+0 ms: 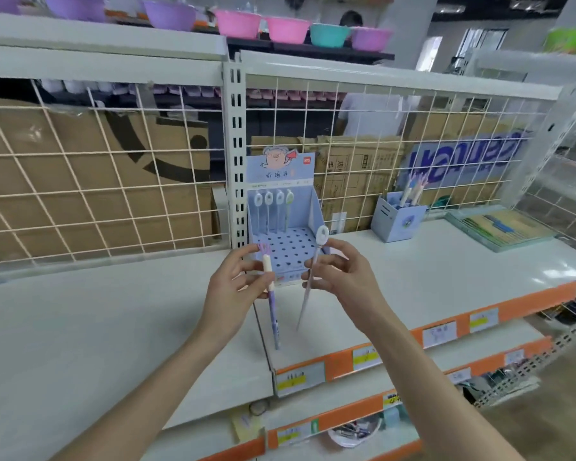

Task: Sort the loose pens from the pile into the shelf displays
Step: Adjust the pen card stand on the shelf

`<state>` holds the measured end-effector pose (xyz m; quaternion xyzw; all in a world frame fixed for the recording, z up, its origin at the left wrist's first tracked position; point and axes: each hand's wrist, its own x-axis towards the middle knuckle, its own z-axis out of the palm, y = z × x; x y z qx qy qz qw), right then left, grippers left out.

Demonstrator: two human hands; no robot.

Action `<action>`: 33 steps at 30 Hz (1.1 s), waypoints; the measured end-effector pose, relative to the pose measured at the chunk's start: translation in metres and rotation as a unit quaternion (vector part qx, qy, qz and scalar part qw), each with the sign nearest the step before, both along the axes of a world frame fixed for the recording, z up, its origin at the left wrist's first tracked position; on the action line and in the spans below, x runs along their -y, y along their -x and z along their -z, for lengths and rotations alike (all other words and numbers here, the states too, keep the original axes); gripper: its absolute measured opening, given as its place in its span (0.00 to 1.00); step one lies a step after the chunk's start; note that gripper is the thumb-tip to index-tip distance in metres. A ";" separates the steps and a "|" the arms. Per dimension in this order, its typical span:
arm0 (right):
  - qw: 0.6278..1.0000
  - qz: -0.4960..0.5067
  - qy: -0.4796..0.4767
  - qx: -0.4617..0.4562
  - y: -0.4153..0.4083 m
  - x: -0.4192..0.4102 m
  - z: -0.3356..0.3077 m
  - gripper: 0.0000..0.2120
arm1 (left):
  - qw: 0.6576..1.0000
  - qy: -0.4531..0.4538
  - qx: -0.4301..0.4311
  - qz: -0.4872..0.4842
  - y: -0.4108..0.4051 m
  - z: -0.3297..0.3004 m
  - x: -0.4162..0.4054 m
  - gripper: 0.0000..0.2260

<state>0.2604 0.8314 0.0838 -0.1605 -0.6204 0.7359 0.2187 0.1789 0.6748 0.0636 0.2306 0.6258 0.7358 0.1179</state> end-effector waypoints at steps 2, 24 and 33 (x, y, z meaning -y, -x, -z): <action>1.000 0.000 -0.019 0.011 0.011 -0.011 0.000 0.27 | 1.000 -0.004 -0.007 0.002 0.016 -0.001 -0.011 0.18; 0.946 0.081 -0.315 -0.002 0.167 -0.109 0.000 0.28 | 1.000 -0.011 0.007 -0.021 0.119 0.016 -0.079 0.18; 0.914 0.060 -0.401 -0.004 0.184 -0.117 0.016 0.27 | 0.999 -0.010 0.005 -0.036 0.129 0.017 -0.092 0.19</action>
